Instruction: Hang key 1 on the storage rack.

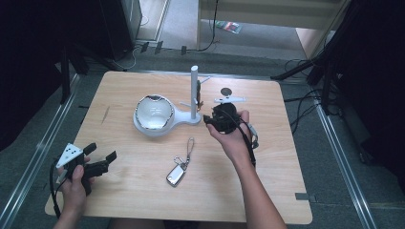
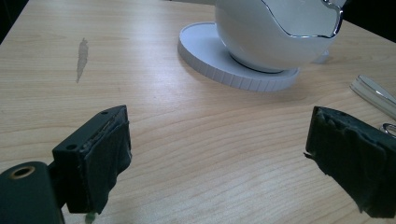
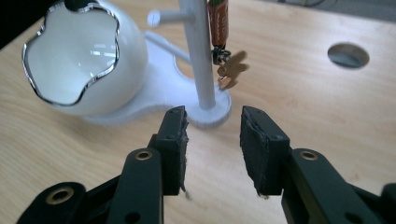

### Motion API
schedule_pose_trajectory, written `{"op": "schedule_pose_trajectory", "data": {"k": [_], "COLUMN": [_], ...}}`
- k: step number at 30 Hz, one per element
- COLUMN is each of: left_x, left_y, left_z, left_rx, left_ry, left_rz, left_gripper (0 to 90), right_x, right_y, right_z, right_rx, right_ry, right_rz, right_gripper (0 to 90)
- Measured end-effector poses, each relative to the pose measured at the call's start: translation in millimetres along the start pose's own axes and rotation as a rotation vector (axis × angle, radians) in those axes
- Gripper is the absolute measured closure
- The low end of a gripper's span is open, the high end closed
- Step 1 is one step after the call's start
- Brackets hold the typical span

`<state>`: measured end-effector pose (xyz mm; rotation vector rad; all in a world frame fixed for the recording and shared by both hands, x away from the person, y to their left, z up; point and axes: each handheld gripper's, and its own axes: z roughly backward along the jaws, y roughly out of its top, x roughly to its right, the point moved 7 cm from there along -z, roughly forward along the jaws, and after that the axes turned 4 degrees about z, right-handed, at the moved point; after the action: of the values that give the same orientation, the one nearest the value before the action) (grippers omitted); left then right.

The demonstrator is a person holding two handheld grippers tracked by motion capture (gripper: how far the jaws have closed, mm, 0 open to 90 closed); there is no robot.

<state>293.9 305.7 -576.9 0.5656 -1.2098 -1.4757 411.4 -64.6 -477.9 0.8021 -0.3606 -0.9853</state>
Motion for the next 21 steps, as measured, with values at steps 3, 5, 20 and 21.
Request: {"op": "schedule_pose_trajectory", "data": {"k": [3,5,20,21], "left_x": [-0.2,-0.3,-0.6,-0.6], "left_y": [0.0,0.0,0.0,0.0], "left_z": [0.3,0.5,0.4,0.3], "left_rx": [0.001,0.001,-0.001,-0.002], "left_ry": [0.0,0.001,0.006,0.006], "left_rz": [0.0,0.0,-0.003,-0.001], "left_gripper": [7.3,7.3,7.3,7.3], "right_x": [-4.3,-8.5,-41.5,-42.7], "right_y": [-8.6,-17.2,-69.9,-71.4], "right_z": [0.8,0.7,-10.2,-10.6], "right_rx": [-0.057,-0.116,-0.32,-0.325], "right_ry": [-0.008,-0.027,-0.08,-0.084], "right_rz": [-0.02,-0.026,0.017,0.021], "right_gripper": [61.8,61.0,46.3,46.1]}}
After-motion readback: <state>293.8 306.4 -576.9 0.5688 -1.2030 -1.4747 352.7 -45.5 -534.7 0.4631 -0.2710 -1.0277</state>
